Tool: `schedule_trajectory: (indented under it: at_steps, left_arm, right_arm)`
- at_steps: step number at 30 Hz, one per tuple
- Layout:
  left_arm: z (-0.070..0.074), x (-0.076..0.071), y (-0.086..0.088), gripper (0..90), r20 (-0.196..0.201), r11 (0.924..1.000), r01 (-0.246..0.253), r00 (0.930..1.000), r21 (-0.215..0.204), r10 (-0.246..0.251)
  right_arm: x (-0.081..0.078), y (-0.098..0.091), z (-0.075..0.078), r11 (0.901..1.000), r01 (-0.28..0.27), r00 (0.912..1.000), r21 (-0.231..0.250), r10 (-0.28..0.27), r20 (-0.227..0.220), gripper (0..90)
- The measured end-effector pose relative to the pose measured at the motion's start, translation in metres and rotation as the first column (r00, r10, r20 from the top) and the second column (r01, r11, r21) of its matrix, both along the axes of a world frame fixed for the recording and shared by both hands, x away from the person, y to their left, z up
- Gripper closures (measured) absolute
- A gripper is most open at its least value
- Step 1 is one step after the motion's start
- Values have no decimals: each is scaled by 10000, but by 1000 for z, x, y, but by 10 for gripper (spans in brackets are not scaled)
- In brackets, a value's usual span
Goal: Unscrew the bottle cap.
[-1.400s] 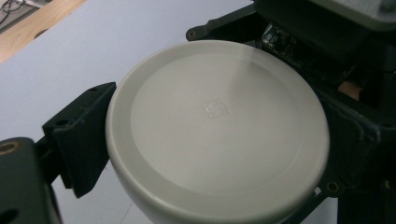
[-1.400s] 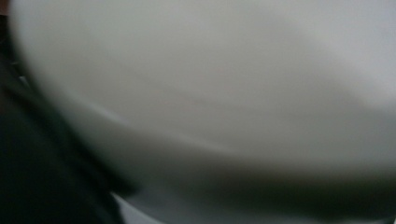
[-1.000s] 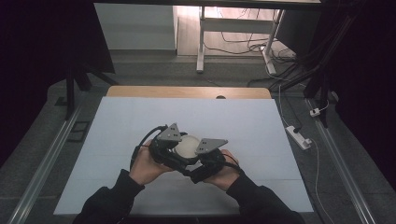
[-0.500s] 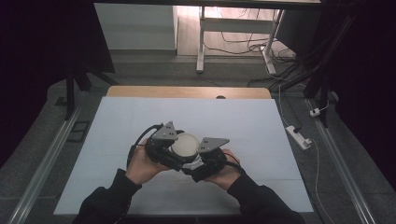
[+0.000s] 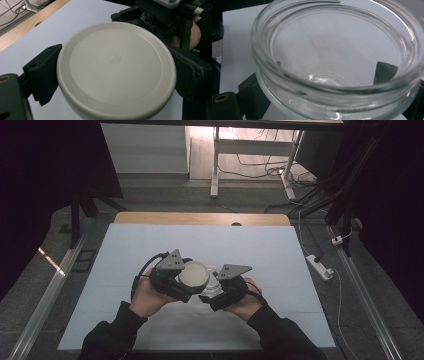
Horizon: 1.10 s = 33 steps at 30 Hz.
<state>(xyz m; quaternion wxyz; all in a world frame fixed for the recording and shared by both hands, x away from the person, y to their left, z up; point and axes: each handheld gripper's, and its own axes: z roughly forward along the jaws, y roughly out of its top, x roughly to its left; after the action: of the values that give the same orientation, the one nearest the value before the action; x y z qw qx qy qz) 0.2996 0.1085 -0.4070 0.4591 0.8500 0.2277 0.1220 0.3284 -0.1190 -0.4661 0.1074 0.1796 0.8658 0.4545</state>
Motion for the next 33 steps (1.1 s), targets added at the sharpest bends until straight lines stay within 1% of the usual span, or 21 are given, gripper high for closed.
schedule_trajectory:
  at_steps: [11,20,30,33]
  left_arm:
    - [-5,-2,10,79,75,9999,-115,9999,-8,115]
    - [-10,-4,16,79,70,9998,-89,9999,-184,91]
    - [-19,-5,20,79,-51,9996,-63,10000,-289,62]
    - [-21,-6,19,79,-76,9996,-45,10000,-287,43]
  right_arm:
    - [5,-7,2,9996,287,9995,74,-288,90,67]
    - [10,-12,3,9987,502,9985,53,-503,198,67]
    - [17,-14,4,9973,736,9969,65,-737,279,67]
    - [22,-15,5,9965,832,9960,102,-835,321,67]
